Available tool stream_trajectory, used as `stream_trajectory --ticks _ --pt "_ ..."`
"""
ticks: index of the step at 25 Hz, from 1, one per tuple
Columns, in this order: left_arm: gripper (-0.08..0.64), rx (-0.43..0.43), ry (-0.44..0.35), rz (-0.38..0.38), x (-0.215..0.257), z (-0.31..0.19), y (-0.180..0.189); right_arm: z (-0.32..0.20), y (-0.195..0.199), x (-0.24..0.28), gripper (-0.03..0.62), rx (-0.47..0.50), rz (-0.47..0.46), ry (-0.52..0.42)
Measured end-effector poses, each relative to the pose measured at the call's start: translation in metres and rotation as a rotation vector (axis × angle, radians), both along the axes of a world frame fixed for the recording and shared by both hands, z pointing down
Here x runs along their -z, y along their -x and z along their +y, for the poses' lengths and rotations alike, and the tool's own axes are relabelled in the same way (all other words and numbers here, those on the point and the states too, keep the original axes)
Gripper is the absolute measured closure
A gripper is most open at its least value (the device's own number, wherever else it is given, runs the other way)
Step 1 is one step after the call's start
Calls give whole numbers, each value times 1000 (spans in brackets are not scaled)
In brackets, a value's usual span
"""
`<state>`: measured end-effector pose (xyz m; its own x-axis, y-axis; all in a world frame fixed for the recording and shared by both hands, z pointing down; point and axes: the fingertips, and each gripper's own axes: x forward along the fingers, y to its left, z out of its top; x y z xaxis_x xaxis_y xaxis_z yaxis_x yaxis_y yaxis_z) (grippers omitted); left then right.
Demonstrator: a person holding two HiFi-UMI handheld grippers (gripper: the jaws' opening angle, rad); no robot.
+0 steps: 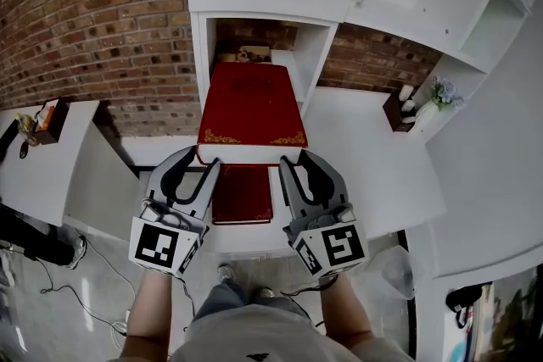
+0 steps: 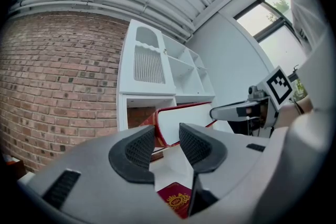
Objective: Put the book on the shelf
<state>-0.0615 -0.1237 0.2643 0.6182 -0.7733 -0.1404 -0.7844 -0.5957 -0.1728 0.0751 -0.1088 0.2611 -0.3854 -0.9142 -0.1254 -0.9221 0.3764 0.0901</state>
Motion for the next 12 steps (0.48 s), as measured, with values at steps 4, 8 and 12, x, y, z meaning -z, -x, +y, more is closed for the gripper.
stream_trajectory --ticks 4,8,12 --pt "406 -5 2 2 -1 -11 5 -11 5 -2 471 -4 -2 6" --pt "407 -7 8 3 -4 -20 7 -19 7 -3 471 -8 1 10" --pt "407 -12 15 1 -6 -27 8 -26 8 -4 471 -14 3 17"
